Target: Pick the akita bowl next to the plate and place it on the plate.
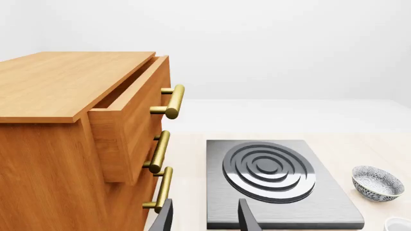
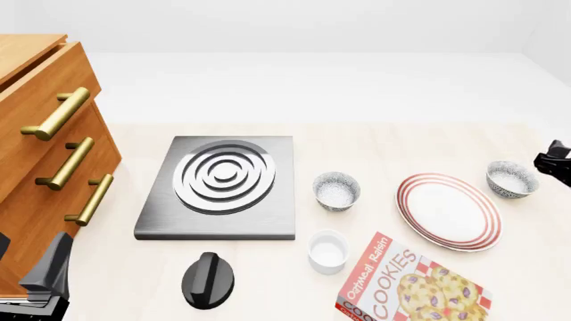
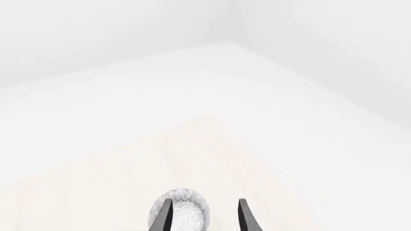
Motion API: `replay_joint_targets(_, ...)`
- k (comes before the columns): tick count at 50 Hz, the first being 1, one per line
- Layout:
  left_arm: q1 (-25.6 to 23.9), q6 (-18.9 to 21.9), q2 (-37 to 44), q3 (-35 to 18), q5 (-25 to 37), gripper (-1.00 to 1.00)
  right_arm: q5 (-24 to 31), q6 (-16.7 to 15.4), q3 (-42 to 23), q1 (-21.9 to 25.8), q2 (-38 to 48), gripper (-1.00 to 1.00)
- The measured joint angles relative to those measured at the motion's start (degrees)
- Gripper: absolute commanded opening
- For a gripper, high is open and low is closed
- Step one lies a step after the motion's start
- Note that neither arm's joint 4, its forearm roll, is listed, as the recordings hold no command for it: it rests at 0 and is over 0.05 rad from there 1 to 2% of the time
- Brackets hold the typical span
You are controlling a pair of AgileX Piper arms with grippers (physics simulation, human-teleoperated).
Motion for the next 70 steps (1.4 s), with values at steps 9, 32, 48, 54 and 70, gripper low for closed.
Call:
replay_joint_targets(9, 0.00, 0.00, 0.00, 0.00, 0.00, 1.00, 0.61, 0.91, -0.66, 0.06, 1.10, 1.00)
replay_joint_targets(32, 0.00, 0.00, 0.00, 0.00, 0.00, 1.00, 3.64, 4.36, -3.82, 0.25, 4.51, 1.00)
replay_joint_targets(48, 0.00, 0.00, 0.00, 0.00, 0.00, 1.00, 5.89, 6.43, -6.11, 0.32, 6.24, 1.00)
replay_joint_targets(54, 0.00, 0.00, 0.00, 0.00, 0.00, 1.00, 6.70, 7.25, -6.78, 0.35, 6.84, 1.00)
replay_joint_targets(70, 0.00, 0.00, 0.00, 0.00, 0.00, 1.00, 8.55, 9.16, -9.05, 0.25, 9.08, 1.00)
